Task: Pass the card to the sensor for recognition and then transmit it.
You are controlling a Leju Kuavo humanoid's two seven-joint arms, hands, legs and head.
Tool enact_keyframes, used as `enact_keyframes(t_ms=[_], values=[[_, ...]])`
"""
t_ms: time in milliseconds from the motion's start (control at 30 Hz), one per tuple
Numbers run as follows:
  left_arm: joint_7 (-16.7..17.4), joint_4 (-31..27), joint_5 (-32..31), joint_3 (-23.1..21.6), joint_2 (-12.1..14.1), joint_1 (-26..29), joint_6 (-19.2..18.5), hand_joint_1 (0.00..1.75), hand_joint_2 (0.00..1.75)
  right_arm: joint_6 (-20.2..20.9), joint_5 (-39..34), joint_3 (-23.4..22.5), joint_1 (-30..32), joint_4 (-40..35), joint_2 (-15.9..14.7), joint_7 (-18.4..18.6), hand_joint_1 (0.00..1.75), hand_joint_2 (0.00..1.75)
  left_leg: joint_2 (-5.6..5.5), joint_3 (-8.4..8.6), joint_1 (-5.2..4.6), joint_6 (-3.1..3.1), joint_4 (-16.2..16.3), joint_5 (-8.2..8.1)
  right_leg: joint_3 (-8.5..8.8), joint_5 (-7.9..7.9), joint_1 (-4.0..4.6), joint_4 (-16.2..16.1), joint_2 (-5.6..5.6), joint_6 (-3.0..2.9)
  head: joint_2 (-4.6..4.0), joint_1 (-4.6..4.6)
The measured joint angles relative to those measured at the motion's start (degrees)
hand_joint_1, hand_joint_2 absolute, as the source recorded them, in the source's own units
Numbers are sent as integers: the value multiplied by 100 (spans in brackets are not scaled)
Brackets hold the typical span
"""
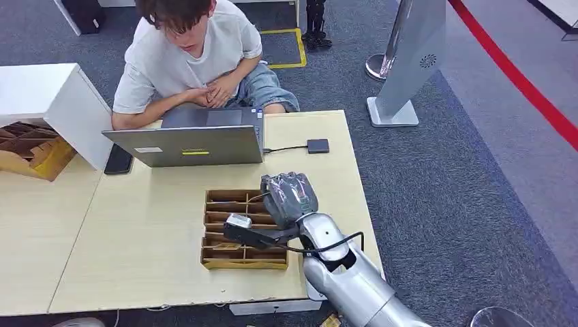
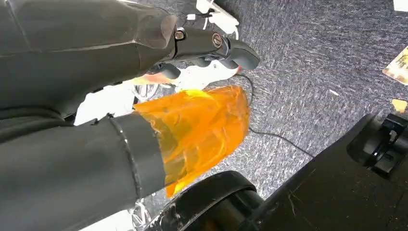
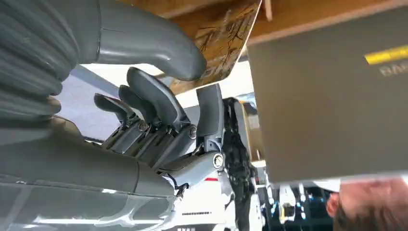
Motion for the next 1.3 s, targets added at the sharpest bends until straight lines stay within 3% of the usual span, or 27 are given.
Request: enact_keyframes(t_ms=[500,1300], values=[[0,0,103,-63,18,1,24,0,0,-138,26,-2,78,-809,-68,-48,175,175,1,0,0,0,0,0,0,0,0,0,0,0,0,-2],[0,0,157,-94,35,1,42,0,0,-264,-9,-31,169,-1377,-177,-122,175,175,1,0,0,0,0,0,0,0,0,0,0,0,0,-2]])
